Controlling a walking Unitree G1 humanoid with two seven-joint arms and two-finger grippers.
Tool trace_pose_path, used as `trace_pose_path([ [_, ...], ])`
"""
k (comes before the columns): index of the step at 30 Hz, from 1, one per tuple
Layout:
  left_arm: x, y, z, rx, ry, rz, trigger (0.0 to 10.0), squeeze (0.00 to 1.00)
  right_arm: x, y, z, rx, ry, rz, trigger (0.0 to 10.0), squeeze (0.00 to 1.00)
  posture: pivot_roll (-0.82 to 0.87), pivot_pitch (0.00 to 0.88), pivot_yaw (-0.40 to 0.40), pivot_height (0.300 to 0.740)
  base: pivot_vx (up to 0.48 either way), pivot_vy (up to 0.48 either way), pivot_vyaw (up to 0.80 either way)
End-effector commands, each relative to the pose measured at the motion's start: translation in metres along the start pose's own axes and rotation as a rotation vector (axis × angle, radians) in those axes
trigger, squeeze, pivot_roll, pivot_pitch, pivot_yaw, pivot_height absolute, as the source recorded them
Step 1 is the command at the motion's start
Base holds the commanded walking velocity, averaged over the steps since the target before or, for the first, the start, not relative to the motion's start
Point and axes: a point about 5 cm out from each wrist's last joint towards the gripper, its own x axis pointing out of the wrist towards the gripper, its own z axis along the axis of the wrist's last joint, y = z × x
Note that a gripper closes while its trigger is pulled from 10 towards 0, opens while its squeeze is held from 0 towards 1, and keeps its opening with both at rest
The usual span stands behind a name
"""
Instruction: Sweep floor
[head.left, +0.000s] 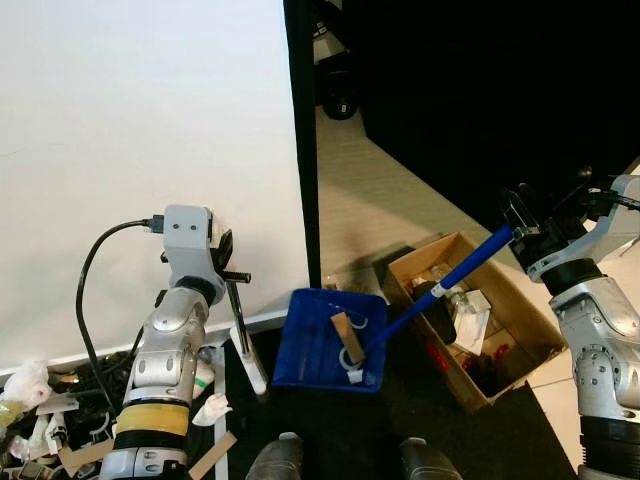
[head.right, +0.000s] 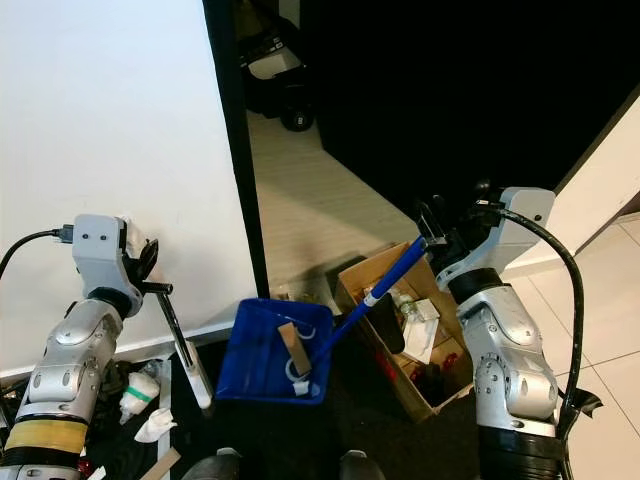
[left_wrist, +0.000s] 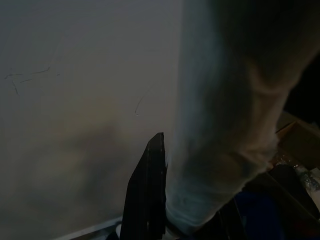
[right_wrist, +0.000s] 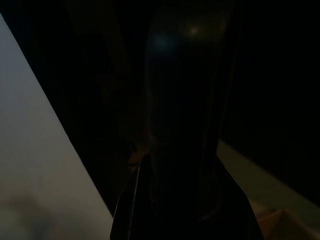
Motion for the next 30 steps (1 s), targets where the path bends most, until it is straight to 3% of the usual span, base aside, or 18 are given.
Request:
trace_pose_path([
  [1, 0.0007, -0.0011, 0.0027, 0.018, -0.019, 0.0, 10.0, 0.0, 0.0016, 0.0009, 0.0041, 0.02, -0.03, 0.005, 10.0, 0.0, 0.08, 0.114, 0.018, 0.74, 0.0, 0.0, 0.0],
  [6, 0.0009, 0.0001, 0.0018, 0.016, -0.018, 0.009, 10.0, 0.0, 0.0025, -0.0008, 0.0054, 0.019, -0.034, 0.001, 10.0, 0.0, 0.08, 0.114, 0.019, 0.74, 0.0, 0.0, 0.0],
  [30, 0.0014, 0.0038, 0.0009, 0.008, -0.021, 0.026, 10.0, 0.0, 0.0028, 0.0004, 0.0037, 0.025, -0.035, 0.004, 10.0, 0.0, 0.08, 0.115, 0.02, 0.74, 0.171, -0.317, 0.0],
])
